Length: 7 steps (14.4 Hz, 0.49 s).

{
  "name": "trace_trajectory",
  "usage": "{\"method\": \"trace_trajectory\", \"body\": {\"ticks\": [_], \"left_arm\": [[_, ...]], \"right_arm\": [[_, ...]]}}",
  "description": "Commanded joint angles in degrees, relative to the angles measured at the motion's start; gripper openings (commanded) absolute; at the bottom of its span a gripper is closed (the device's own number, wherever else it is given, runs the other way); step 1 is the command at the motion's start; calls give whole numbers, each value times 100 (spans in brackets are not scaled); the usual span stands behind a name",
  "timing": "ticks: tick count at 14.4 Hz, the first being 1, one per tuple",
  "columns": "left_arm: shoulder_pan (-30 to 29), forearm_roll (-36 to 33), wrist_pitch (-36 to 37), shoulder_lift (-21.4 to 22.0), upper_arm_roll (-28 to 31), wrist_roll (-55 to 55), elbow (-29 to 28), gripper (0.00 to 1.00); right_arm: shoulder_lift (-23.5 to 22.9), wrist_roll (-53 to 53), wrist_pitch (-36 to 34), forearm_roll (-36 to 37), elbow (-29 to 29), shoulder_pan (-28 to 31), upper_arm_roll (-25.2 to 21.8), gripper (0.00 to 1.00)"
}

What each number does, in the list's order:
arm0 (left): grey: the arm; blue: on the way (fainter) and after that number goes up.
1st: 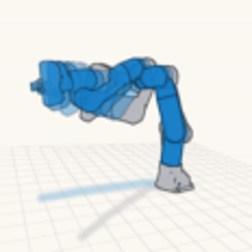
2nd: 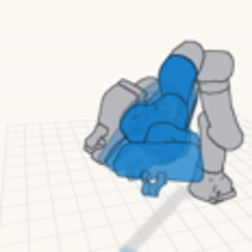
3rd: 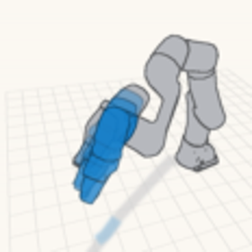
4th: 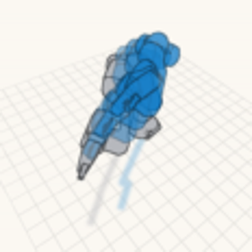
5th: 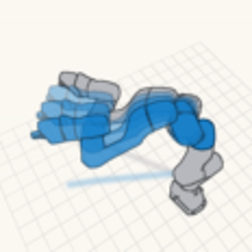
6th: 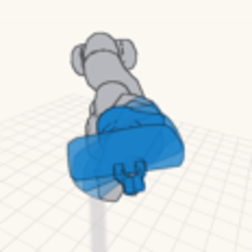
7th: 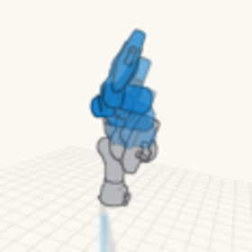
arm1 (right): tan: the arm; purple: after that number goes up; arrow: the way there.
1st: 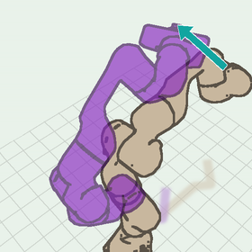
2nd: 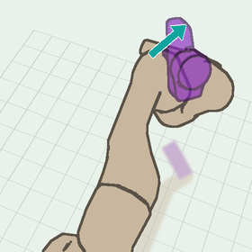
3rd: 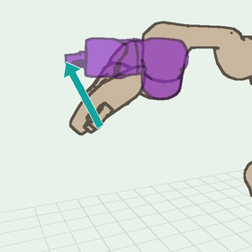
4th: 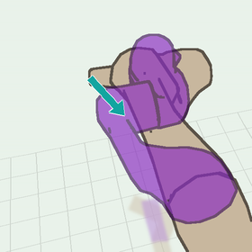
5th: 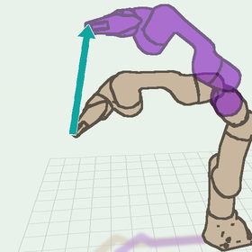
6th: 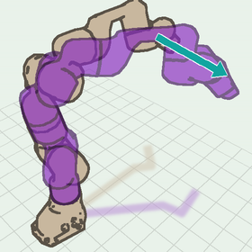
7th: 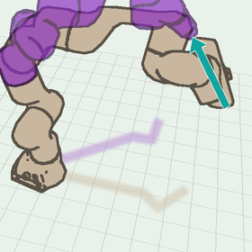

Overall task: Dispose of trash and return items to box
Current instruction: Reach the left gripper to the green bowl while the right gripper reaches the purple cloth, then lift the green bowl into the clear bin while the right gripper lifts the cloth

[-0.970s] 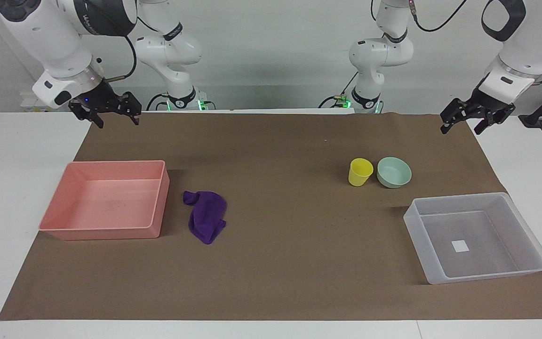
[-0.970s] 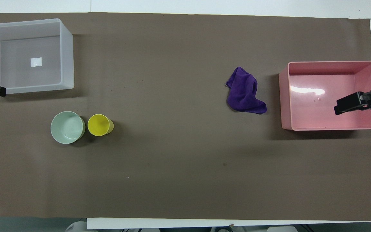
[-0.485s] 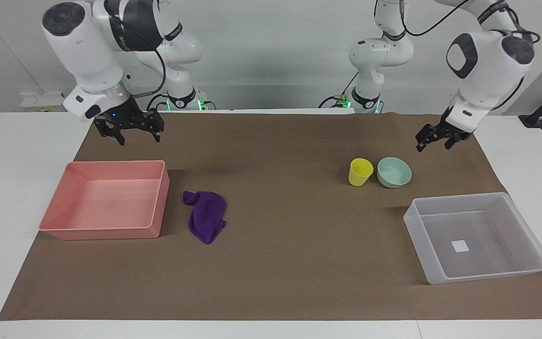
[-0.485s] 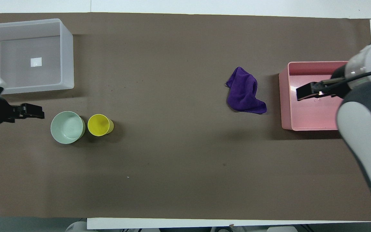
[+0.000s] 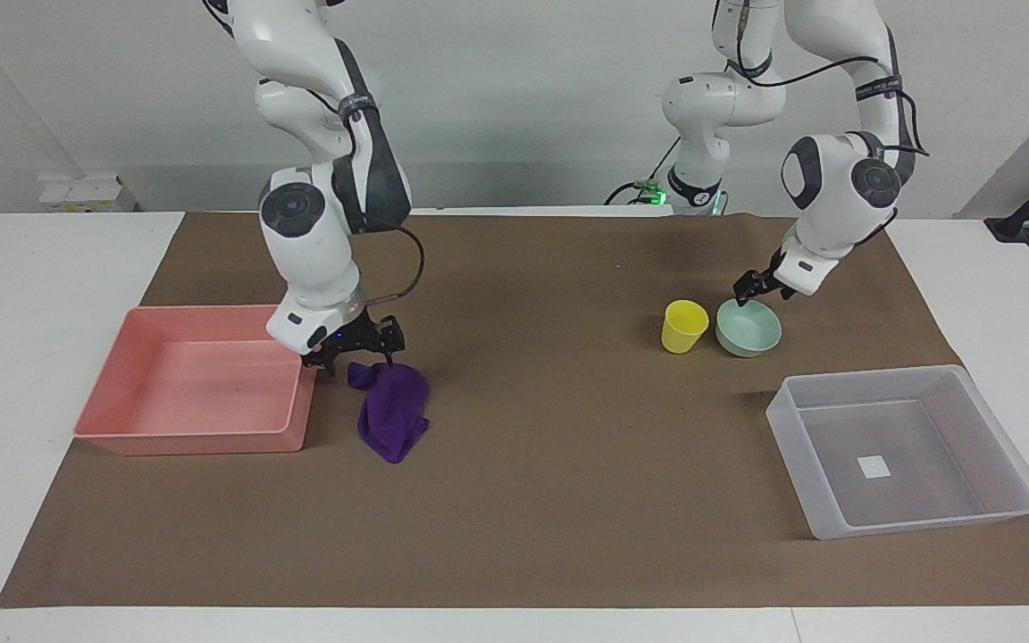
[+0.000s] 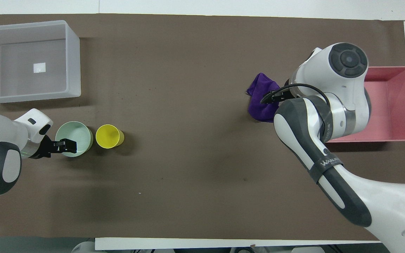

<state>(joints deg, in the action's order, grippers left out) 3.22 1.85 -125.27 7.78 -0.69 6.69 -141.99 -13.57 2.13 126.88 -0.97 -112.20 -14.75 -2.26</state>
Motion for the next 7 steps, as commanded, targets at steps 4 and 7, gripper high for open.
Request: {"method": "trace_trajectory", "body": {"ticks": [4,7], "left_arm": [[99,-88,105,-496,60,192,485,0],[143,-79,1587,-524,60,227,1618,0]], "right_arm": [[-550,60,724,-35,-39,-98,7,55],[-541,60,645,-35,-31,-89,7,14]]}}
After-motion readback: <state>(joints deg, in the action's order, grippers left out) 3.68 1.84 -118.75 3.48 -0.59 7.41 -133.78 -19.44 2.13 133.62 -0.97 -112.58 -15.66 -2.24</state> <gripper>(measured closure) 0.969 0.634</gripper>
